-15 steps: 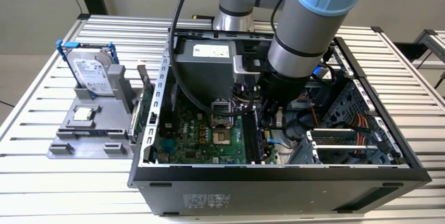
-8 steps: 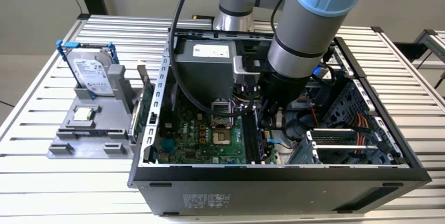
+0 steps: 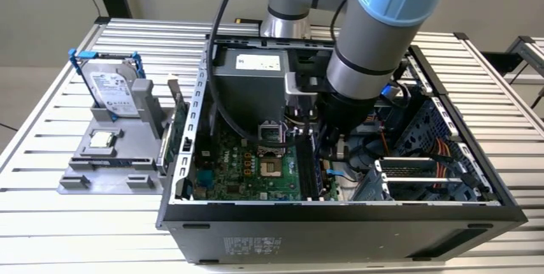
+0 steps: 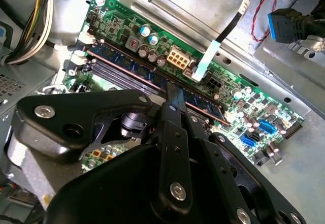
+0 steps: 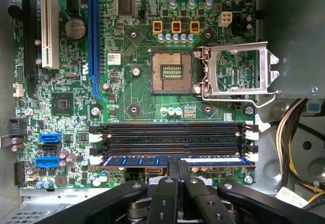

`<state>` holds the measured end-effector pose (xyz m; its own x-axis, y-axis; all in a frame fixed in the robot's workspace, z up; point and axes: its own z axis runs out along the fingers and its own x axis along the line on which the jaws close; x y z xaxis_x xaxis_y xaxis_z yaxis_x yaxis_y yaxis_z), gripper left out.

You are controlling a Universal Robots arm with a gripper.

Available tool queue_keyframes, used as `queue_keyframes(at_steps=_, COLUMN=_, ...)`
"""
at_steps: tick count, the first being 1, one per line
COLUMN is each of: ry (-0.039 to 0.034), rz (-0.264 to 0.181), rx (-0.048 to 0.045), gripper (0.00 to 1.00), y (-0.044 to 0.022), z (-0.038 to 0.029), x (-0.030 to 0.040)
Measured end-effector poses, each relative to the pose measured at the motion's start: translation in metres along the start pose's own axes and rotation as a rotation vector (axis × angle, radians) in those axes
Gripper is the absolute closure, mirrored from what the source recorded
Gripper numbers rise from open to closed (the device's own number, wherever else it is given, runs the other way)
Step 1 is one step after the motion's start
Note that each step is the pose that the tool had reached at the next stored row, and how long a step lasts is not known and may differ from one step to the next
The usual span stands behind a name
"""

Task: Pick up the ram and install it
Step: 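Press down the ram until it locks into place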

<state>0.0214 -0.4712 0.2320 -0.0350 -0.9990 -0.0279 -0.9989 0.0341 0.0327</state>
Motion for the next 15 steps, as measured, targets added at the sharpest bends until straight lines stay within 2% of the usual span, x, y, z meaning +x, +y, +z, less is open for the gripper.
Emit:
queue_keyframes(at_steps=9, ry=0.0007, rz=0.000, rx=-0.0002, gripper=1.00, y=-0.0004, z=0.0136, x=0.0005)
queue_keyframes(at_steps=13, ry=0.0004, rz=0.000, rx=-0.0002, gripper=1.00, y=-0.0004, z=0.0129, x=0.0003)
queue_keyframes(at_steps=15, ry=-0.0031, rz=0.000, rx=-0.0002, gripper=1.00, y=-0.0003, z=0.0083, x=-0.0004)
